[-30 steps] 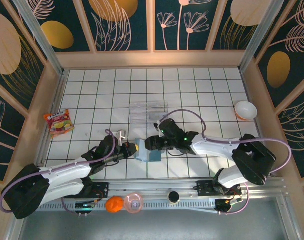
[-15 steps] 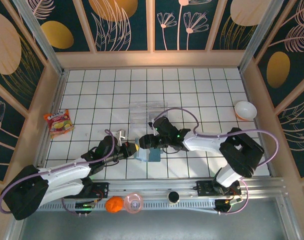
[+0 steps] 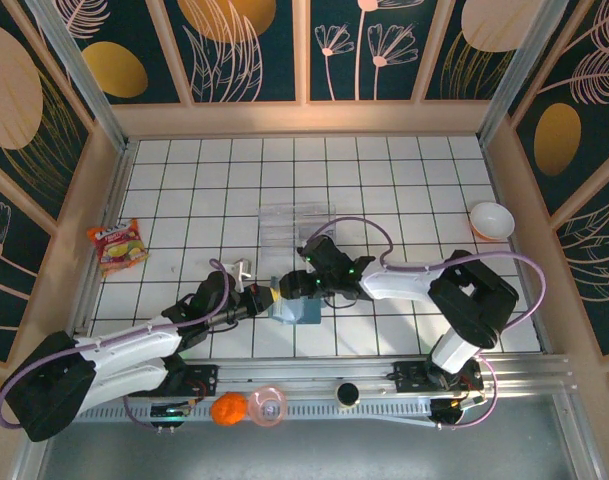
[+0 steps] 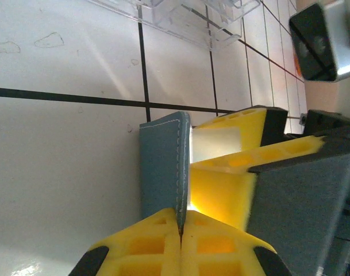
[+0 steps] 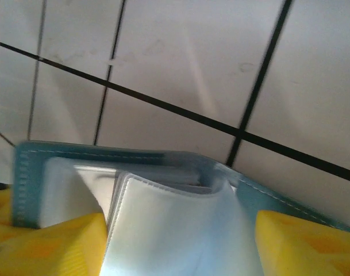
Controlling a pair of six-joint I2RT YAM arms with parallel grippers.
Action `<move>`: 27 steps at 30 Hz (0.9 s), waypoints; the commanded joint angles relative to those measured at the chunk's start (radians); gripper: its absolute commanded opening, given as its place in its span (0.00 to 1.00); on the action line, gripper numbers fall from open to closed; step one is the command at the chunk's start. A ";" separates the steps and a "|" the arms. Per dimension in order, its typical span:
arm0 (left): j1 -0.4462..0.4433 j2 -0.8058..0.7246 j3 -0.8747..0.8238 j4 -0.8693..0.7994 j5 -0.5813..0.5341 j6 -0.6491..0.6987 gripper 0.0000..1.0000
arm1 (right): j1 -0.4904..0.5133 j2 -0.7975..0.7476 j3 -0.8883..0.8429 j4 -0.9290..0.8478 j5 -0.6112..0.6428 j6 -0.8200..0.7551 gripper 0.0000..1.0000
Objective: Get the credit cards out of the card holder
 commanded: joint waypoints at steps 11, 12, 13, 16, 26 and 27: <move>-0.006 -0.016 0.004 -0.005 -0.008 -0.036 0.00 | 0.006 -0.137 -0.062 -0.181 0.173 0.052 0.68; -0.005 -0.016 0.000 -0.004 -0.009 -0.040 0.00 | 0.004 -0.151 -0.067 -0.202 0.190 0.058 0.68; -0.006 -0.016 -0.001 -0.004 -0.011 -0.044 0.00 | 0.002 -0.167 -0.071 -0.220 0.211 0.067 0.68; -0.005 -0.013 -0.004 -0.005 -0.011 -0.049 0.00 | -0.007 -0.231 -0.087 -0.255 0.249 0.079 0.67; -0.005 -0.007 -0.009 0.005 -0.004 -0.059 0.00 | 0.019 -0.272 -0.030 -0.080 0.009 -0.030 0.50; -0.005 -0.010 -0.010 0.004 -0.007 -0.062 0.00 | 0.019 -0.247 -0.023 -0.053 -0.026 -0.032 0.50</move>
